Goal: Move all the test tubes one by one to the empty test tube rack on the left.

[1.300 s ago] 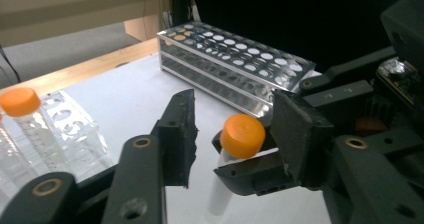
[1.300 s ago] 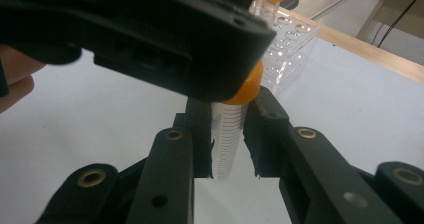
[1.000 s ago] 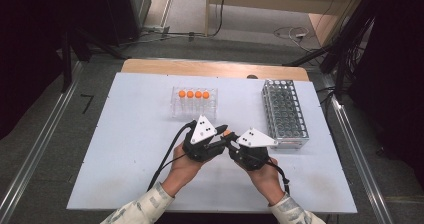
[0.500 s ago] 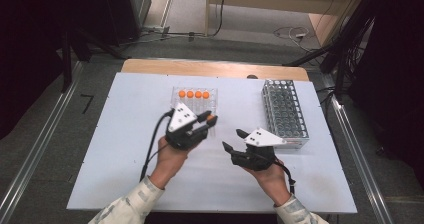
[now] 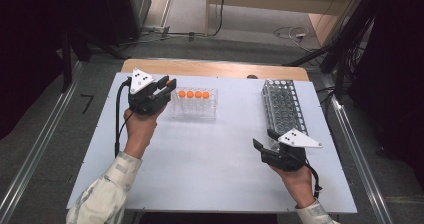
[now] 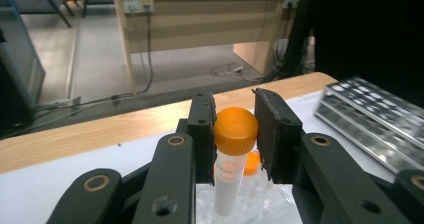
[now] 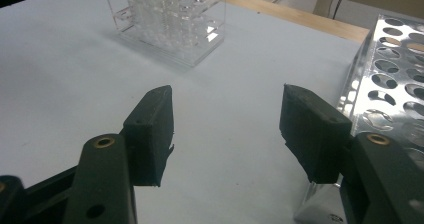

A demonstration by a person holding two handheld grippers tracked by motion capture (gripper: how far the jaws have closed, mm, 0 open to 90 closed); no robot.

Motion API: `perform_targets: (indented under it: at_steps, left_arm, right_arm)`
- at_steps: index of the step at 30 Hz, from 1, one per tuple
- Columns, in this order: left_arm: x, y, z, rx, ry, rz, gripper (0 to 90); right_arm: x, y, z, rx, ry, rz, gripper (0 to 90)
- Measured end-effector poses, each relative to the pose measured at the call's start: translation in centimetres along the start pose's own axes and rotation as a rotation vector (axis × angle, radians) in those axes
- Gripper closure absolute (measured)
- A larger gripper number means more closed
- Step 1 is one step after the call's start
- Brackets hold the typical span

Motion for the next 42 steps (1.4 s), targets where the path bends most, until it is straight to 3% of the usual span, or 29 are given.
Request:
perform_targets:
  at_steps: [8,14,21,22,24,32,42]
  left_arm:
    - [0.8,2.4,0.2,0.015,-0.007,-0.055,70.8]
    - [1.1,3.9,0.7,0.042,-0.009,-0.059,70.7]
    - [0.9,5.7,2.8,0.106,0.001,-0.056,69.7]
    - [0.9,5.9,3.1,0.111,-0.003,-0.054,68.6]
    - [1.0,6.2,3.4,0.118,-0.010,-0.044,58.0]
    - [1.0,4.6,3.7,0.083,-0.041,-0.014,48.3]
    - [0.6,1.9,6.6,0.063,-0.068,0.018,37.3]
  right_arm:
    - [-0.5,-0.3,0.3,-0.005,0.017,0.008,37.0]
    - [-0.5,-0.4,0.3,-0.008,0.015,0.010,37.2]
    - [-0.5,-0.3,0.4,-0.001,0.014,0.011,37.1]
    - [-0.5,-0.3,0.4,0.000,0.014,0.011,37.1]
    - [-0.5,-0.2,0.4,0.001,0.015,0.011,37.1]
    - [-0.9,-0.1,0.6,0.001,0.029,0.022,36.9]
    - [-1.8,0.1,1.0,-0.006,0.054,0.047,36.6]
Point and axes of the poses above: each handheld gripper's, and its own axes: y roughly forward along the jaws, z roughly out of its underside, x roughly to its left, the point moved 1 cm from there along y, roughly forward along the jaws, and after that the axes turned 14 degrees about x, right-handed, at the moved point
